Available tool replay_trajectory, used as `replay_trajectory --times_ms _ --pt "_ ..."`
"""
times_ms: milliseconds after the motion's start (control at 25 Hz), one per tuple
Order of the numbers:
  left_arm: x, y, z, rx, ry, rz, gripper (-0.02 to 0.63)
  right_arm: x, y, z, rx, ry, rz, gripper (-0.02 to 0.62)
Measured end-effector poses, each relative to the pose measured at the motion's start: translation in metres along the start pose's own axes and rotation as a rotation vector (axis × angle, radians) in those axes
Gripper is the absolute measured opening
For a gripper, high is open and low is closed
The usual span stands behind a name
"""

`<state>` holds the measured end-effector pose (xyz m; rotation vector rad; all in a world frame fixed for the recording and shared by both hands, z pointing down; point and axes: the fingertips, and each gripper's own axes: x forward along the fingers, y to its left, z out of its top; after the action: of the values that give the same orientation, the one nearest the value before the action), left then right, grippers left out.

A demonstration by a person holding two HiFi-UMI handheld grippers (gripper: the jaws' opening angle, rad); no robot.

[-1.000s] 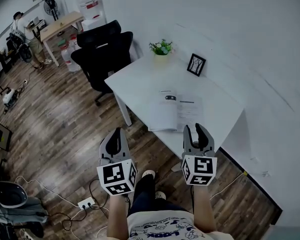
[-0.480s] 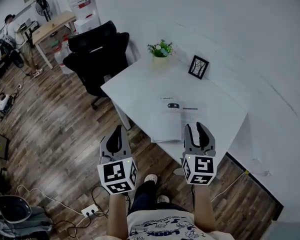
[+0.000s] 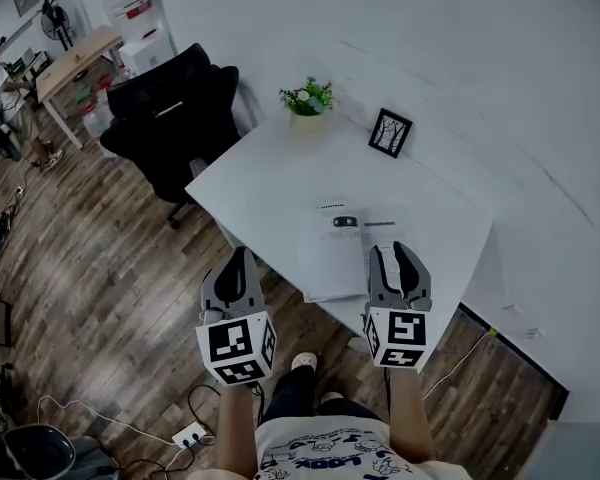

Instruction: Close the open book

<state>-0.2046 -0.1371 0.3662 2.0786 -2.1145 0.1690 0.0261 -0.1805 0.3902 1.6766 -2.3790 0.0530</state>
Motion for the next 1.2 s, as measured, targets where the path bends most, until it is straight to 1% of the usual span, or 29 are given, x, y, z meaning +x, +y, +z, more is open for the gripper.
replay_trajectory --times_ms 280,640,840,1000,1120,1200 --pt "0.025 0.008 -0.007 0.004 0.021 -0.038 0.023 0.017 0.002 -0.006 -0.002 0.014 -0.039 0.13" --pt "0.034 0.003 -0.032 -0.007 0.074 -0.063 0.023 0.016 -0.001 -0.028 -0.038 0.066 -0.06 0.13" --pt "0.032 -0.007 -0.042 -0.006 0.097 -0.057 0.023 0.014 -0.007 -0.035 -0.089 0.084 -0.061 0.13" --pt "0.029 -0.012 -0.046 -0.006 0.112 -0.049 0.023 0.012 -0.007 -0.039 -0.121 0.096 -0.045 0.13" --pt "0.026 -0.014 -0.048 -0.001 0.118 -0.043 0.023 0.012 -0.005 -0.045 -0.173 0.105 -0.036 0.13" --pt "0.025 -0.015 -0.05 0.0 0.123 -0.038 0.023 0.012 -0.004 -0.051 -0.228 0.112 -0.033 0.13"
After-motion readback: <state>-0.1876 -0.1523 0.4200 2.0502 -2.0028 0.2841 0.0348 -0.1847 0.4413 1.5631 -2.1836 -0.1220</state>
